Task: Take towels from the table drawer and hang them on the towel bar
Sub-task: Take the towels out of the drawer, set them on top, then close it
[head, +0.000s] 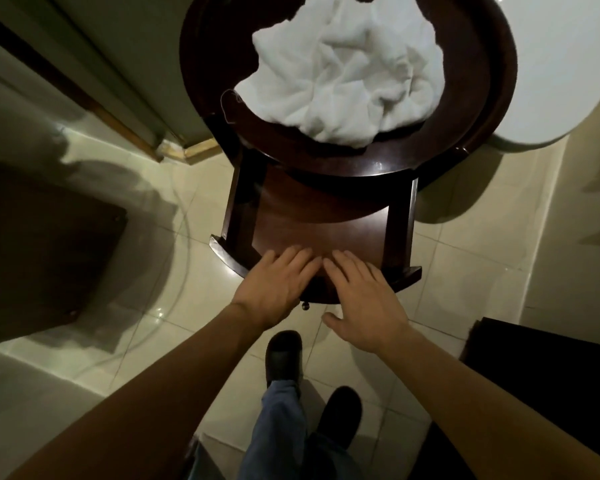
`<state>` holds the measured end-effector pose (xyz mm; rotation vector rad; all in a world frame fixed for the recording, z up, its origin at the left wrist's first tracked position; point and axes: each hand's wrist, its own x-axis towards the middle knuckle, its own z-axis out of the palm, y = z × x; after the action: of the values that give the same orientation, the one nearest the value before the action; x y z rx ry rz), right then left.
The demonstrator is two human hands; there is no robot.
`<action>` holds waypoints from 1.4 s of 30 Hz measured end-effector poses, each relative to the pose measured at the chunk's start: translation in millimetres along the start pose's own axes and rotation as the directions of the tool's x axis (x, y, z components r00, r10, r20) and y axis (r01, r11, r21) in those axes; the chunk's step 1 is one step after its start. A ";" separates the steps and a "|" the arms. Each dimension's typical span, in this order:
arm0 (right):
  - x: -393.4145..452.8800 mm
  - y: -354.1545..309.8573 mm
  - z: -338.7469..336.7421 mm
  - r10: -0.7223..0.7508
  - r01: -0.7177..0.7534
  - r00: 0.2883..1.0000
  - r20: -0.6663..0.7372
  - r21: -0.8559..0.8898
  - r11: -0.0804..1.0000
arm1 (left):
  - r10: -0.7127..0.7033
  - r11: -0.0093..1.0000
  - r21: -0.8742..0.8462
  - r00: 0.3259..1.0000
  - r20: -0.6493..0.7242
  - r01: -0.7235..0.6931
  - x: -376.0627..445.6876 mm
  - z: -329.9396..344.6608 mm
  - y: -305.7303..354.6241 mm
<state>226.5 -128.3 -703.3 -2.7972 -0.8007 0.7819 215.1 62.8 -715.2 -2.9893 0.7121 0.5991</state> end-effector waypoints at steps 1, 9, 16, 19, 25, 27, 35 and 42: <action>4.7 1.5 -2.5 0.011 -0.011 0.999 -0.031 -0.014 1.000 | -0.005 1.000 0.016 1.000 -0.028 0.006 10.2 -5.7 -6.3; 72.3 26.2 -43.9 0.142 -0.168 0.969 -0.203 -0.114 0.979 | -0.049 0.979 0.187 0.987 -0.151 0.077 90.7 -39.0 -55.3; 103.1 33.6 -37.2 0.192 -0.224 0.954 -0.229 -0.127 0.966 | -0.061 0.968 0.226 0.973 -0.222 0.113 126.5 -47.6 -74.1; 103.4 31.7 -34.5 0.195 -0.227 0.950 -0.244 -0.108 0.968 | -0.041 0.968 0.225 0.959 -0.282 0.108 133.8 -47.7 -73.4; 99.0 27.8 -53.6 0.195 -0.217 0.964 -0.183 -0.109 0.970 | -0.059 0.979 0.171 0.961 -0.271 0.109 132.6 -57.2 -71.1; 96.4 26.2 -71.0 0.183 -0.200 0.973 -0.138 -0.116 0.973 | -0.023 0.990 0.130 0.968 -0.252 0.057 128.0 -71.8 -74.5; 107.2 29.4 -190.2 0.202 -0.220 0.953 -0.226 -0.060 0.974 | -0.031 0.999 -0.001 0.950 -0.310 0.032 125.0 -178.0 -122.6; 178.3 79.9 -250.7 0.225 -0.244 0.956 -0.189 -0.086 0.966 | -0.156 0.983 -0.117 0.980 -0.123 0.142 192.2 -218.8 -167.8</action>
<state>521.3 -98.2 -588.3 -3.0449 -0.5012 0.5207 526.0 108.9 -596.0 -3.1697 0.4674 0.4498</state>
